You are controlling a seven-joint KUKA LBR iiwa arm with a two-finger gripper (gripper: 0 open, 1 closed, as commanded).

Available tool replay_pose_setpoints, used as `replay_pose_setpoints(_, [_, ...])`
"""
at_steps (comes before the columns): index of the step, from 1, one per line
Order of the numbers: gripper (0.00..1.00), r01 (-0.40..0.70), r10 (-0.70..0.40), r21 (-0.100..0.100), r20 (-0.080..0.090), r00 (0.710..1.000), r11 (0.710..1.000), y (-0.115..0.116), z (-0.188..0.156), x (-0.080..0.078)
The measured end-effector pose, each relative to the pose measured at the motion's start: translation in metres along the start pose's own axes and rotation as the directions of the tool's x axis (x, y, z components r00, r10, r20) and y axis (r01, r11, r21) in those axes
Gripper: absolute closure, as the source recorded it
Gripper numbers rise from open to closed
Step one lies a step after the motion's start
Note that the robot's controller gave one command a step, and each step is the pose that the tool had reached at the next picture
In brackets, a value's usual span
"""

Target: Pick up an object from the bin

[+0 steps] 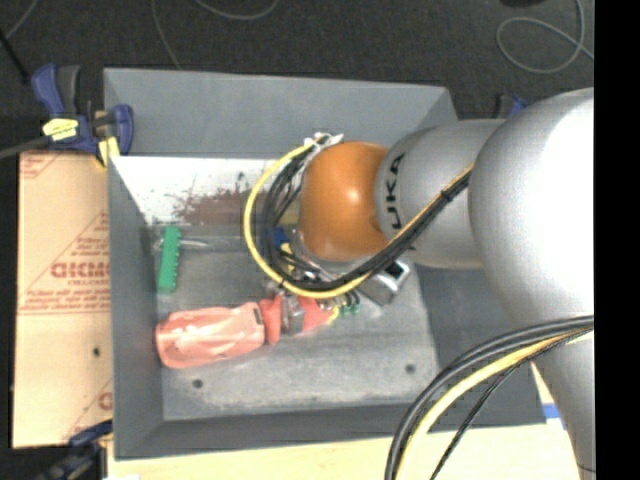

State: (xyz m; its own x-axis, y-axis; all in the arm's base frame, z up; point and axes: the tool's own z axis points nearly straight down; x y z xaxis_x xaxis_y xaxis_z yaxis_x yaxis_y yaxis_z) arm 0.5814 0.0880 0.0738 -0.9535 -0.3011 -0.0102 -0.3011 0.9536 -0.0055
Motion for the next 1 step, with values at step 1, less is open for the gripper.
replay_pose_setpoints(1, [1.00,-0.072,0.072,0.000,0.004,0.997,0.997,0.0121,-0.1910,0.0145])
